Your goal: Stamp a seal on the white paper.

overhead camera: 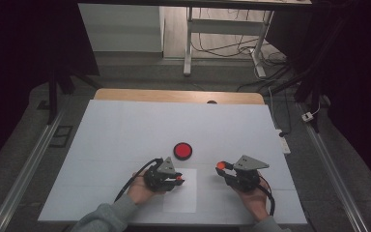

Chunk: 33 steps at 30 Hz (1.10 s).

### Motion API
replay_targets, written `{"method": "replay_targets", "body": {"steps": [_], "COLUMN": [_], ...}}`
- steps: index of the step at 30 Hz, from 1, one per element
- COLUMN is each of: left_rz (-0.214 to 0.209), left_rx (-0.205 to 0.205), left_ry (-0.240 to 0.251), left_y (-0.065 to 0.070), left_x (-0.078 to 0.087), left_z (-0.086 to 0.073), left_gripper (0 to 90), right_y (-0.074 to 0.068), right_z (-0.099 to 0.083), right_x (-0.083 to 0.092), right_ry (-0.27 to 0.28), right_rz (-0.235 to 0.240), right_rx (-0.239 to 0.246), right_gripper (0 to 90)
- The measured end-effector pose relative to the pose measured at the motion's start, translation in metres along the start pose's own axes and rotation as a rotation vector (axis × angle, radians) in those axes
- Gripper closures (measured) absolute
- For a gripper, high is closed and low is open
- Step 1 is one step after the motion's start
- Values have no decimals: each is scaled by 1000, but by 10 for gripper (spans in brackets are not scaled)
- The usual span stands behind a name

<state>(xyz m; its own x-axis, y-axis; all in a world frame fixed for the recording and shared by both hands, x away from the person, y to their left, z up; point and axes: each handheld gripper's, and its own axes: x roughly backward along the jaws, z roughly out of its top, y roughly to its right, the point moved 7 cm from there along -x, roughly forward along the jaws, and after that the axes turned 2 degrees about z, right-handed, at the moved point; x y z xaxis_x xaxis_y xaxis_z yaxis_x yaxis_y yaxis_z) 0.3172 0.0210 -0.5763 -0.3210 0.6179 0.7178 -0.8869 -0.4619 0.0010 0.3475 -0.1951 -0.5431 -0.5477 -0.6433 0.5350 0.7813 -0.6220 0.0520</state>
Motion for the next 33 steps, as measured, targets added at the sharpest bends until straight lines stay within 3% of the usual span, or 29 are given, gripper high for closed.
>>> {"method": "replay_targets", "body": {"steps": [9,33], "left_rz": [24,29], "left_rx": [-7,-9], "left_ry": [4,13], "left_y": [2,3], "left_x": [0,-1], "left_z": [-1,-1], "left_gripper": [728,730], "right_y": [-1,-1], "right_z": [0,0], "right_x": [-1,-1], "right_ry": [0,-2], "right_rz": [4,3], "right_rx": [7,6], "right_gripper": [651,650]}}
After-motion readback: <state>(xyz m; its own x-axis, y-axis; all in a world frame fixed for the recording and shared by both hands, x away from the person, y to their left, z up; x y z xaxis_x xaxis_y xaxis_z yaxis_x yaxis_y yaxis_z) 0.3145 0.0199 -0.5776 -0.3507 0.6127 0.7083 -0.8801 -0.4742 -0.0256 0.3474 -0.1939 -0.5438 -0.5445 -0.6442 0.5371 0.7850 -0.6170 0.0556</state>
